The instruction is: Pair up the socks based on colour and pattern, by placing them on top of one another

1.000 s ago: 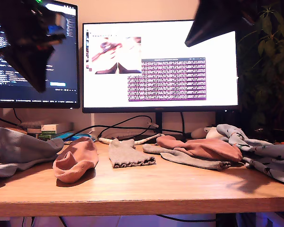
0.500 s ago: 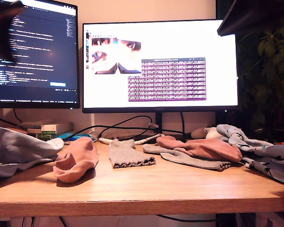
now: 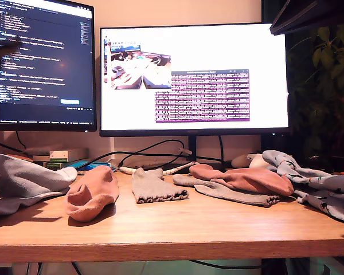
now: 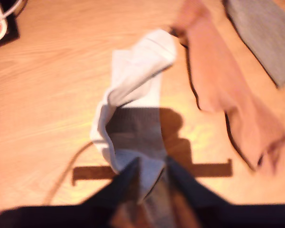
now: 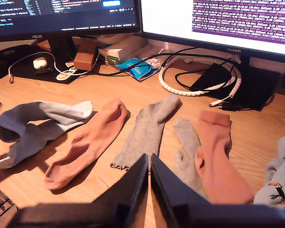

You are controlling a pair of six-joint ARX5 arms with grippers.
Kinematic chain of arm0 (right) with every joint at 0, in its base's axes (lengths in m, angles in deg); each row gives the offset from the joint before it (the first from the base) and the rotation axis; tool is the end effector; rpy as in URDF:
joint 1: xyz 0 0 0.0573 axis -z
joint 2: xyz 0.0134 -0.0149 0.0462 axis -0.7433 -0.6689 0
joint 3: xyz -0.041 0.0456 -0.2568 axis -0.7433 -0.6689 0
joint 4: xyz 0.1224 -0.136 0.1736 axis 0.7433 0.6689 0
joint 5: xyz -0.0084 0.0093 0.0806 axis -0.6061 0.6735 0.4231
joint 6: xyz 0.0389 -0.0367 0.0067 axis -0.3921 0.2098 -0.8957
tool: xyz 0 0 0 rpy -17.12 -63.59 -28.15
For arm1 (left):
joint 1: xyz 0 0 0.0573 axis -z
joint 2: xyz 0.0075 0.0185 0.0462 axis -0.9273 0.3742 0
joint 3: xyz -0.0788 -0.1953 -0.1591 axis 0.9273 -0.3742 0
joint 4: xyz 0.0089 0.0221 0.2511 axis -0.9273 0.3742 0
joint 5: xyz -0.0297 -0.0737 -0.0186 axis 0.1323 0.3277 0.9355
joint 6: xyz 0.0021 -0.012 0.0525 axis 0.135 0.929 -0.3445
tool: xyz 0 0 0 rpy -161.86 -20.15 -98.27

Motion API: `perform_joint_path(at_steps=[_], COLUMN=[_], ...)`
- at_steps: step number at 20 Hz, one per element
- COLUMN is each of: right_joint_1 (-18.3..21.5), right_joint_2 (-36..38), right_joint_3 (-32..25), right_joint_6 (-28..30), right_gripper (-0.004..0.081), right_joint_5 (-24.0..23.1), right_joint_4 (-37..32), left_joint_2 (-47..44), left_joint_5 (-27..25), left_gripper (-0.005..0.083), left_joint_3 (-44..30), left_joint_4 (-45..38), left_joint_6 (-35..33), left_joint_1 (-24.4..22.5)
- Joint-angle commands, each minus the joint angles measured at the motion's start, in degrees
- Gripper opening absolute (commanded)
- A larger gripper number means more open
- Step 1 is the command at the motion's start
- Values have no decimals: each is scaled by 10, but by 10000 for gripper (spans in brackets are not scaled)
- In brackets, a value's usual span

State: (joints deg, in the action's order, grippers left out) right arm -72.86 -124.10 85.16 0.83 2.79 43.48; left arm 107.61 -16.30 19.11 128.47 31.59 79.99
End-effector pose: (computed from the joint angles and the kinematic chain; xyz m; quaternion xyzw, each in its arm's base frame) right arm 0.1653 0.0829 0.2895 -0.0178 0.1507 0.3081 0.9392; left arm 0.2306 -0.0472 0.2535 -0.0014 0.4814 -0.0288 0.8760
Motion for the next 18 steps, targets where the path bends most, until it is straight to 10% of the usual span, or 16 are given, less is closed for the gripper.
perform_joint_path(at_steps=[1,7,13,18], right_joint_1=[-3,-3,-3,-3], right_joint_2=[-3,-3,-3,-3], right_joint_3=[-13,-13,-13,-13], right_joint_6=[0,0,0,0], right_gripper=[-11,-11,-11,-11], right_joint_5=[1,1,2,6], right_joint_4=[-3,-3,-7,-7], left_joint_2=[36,78,79,78], left_joint_5=[-24,-39,-36,-48], left_gripper=[692,667,55,-23], left_joint_3=[-3,-2,-2,25], left_joint_4=[-3,-7,13,51], left_joint_6=[15,25,0,-46], left_joint_1=[-2,-2,-2,-2])
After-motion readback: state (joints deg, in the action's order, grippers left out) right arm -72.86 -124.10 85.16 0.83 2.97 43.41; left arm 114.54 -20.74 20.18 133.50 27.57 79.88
